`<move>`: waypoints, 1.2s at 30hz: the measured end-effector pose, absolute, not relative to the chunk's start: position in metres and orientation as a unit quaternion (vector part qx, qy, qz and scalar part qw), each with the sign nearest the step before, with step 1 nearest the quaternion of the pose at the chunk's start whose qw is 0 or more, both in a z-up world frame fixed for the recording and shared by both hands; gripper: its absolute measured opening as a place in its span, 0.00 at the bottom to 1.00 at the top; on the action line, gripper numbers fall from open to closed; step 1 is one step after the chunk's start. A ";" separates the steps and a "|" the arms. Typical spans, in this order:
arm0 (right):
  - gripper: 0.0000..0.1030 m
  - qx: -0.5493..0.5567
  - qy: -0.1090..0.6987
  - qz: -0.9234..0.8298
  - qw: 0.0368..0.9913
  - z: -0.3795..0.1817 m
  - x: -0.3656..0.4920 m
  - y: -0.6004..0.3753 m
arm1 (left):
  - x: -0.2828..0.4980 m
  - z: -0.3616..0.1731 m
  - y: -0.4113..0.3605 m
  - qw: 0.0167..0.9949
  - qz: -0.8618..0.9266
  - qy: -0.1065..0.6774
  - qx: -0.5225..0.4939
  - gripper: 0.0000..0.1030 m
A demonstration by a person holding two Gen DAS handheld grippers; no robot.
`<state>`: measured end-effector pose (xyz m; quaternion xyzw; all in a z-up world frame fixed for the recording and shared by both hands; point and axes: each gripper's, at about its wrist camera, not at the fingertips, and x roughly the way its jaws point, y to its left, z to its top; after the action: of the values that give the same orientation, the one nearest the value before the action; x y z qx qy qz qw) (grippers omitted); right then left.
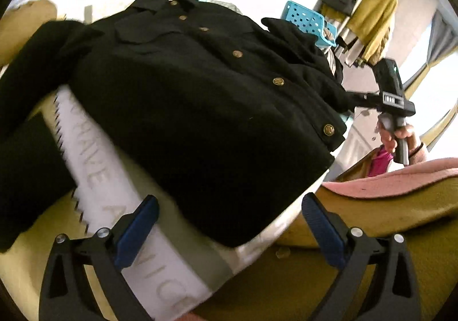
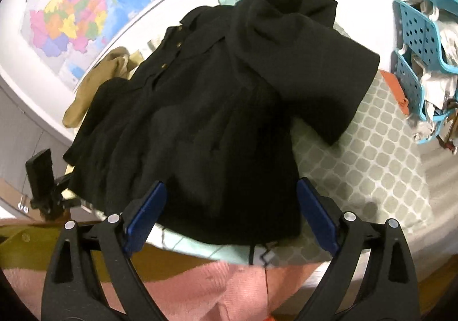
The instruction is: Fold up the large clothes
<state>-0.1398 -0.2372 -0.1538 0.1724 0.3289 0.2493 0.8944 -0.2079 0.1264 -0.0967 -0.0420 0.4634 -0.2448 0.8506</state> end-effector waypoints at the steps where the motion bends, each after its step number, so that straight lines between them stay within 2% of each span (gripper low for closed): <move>1: 0.68 0.175 0.320 0.262 0.894 -0.152 -0.138 -0.236 | -0.203 -0.096 0.123 0.853 -0.241 0.460 -0.040 0.93; 2: 0.42 0.191 0.316 0.272 0.889 -0.151 -0.134 -0.237 | -0.198 -0.096 0.121 0.857 -0.231 0.459 -0.042 0.88; 3: 0.30 0.212 0.317 0.288 0.879 -0.151 -0.129 -0.239 | -0.191 -0.094 0.121 0.864 -0.206 0.458 -0.043 0.62; 4: 0.08 0.226 0.311 0.304 0.872 -0.148 -0.127 -0.240 | -0.184 -0.094 0.123 0.864 -0.187 0.465 -0.049 0.23; 5: 0.08 0.232 0.304 0.307 0.872 -0.144 -0.128 -0.241 | -0.181 -0.092 0.131 0.858 -0.184 0.475 -0.071 0.16; 7: 0.08 0.252 0.267 0.326 0.871 -0.123 -0.138 -0.250 | -0.178 -0.078 0.150 0.861 -0.172 0.464 -0.115 0.10; 11: 0.08 0.259 0.193 0.339 0.883 -0.078 -0.174 -0.265 | -0.192 -0.027 0.186 0.875 -0.156 0.424 -0.170 0.10; 15: 0.08 0.248 0.202 0.328 0.889 -0.076 -0.179 -0.270 | -0.205 -0.011 0.203 0.877 -0.138 0.433 -0.159 0.12; 17: 0.08 0.232 0.252 0.302 0.890 -0.094 -0.166 -0.267 | -0.204 -0.023 0.199 0.868 -0.127 0.463 -0.131 0.22; 18: 0.09 0.225 0.277 0.280 0.891 -0.104 -0.159 -0.265 | -0.200 -0.029 0.194 0.865 -0.116 0.475 -0.114 0.37; 19: 0.13 0.212 0.308 0.257 0.891 -0.116 -0.150 -0.261 | -0.198 -0.038 0.189 0.860 -0.090 0.496 -0.081 0.50; 22: 0.25 0.190 0.354 0.224 0.888 -0.135 -0.139 -0.253 | -0.201 -0.048 0.182 0.860 -0.055 0.508 -0.018 0.55; 25: 0.35 0.175 0.340 0.217 0.898 -0.123 -0.142 -0.254 | -0.213 -0.028 0.193 0.881 -0.082 0.465 -0.023 0.62; 27: 0.48 0.169 0.311 0.221 0.909 -0.106 -0.145 -0.259 | -0.217 -0.012 0.193 0.895 -0.100 0.433 -0.024 0.66; 28: 0.59 0.164 0.296 0.220 0.915 -0.098 -0.145 -0.259 | -0.219 -0.002 0.192 0.903 -0.111 0.414 -0.018 0.66; 29: 0.66 0.157 0.279 0.215 0.923 -0.090 -0.145 -0.261 | -0.221 0.005 0.189 0.909 -0.111 0.401 -0.013 0.67; 33: 0.69 0.146 0.259 0.179 0.938 -0.074 -0.115 -0.266 | -0.217 0.034 0.196 0.931 -0.121 0.342 -0.044 0.70; 36: 0.77 0.122 0.273 0.164 0.940 -0.076 -0.081 -0.262 | -0.217 0.045 0.197 0.940 -0.119 0.315 -0.045 0.75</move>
<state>-0.0812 -0.2623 -0.0759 0.1222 0.2733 0.1642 0.9399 -0.2168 0.1966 0.0453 -0.0449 0.3154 -0.1193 0.9404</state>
